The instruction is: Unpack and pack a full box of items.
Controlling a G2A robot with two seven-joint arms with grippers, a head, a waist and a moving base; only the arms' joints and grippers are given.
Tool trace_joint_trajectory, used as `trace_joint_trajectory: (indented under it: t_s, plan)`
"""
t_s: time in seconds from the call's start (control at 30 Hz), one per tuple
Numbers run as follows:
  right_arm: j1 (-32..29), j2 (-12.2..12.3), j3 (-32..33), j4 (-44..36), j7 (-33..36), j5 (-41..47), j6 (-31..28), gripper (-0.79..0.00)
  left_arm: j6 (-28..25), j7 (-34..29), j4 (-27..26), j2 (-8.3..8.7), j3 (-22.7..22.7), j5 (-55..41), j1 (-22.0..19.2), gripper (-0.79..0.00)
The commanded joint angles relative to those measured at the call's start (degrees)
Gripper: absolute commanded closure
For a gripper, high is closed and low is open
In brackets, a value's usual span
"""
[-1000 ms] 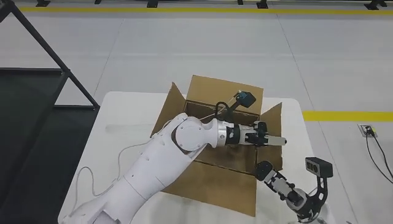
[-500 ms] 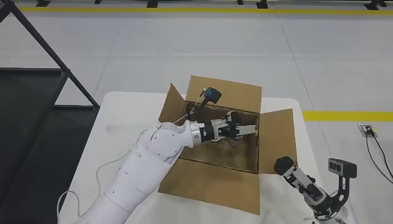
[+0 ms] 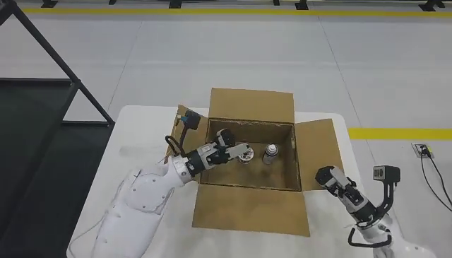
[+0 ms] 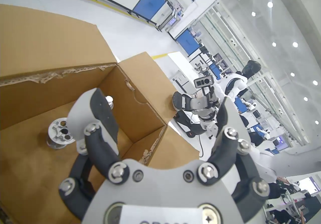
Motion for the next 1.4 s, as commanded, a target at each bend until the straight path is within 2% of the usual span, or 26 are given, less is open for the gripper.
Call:
trace_joint_trajectory:
  t_s: [0.0, 0.27, 0.47, 0.7, 1.37]
  plan:
    - [0.45, 0.06, -0.16, -0.44, -0.74, -1.79, 1.99, -0.785, -0.28, 0.37, -2.14, 0.39, -1.59, -0.28, 2.36, -0.785]
    - [2.48, 0.01, -1.36, -1.35, -5.72, -6.31, 7.23, -0.785, -1.83, 1.39, -7.37, 1.40, -5.16, -1.85, 8.74, -0.785]
    - [6.58, -0.18, -3.95, 2.37, -7.55, -7.94, 11.03, -0.785, -2.57, 2.79, -8.57, 1.82, -6.35, -2.08, 11.30, -0.785]
    - [9.41, -0.32, -5.83, 5.05, -8.95, -9.30, 12.50, -0.785, -3.33, 4.59, -9.23, 2.38, -8.63, -2.65, 14.62, -0.785]
    - [12.71, -0.43, -9.47, 9.03, -7.14, -10.18, 14.73, -0.785, -1.50, 13.07, -8.71, 2.91, -10.45, -0.02, 19.37, -0.785]
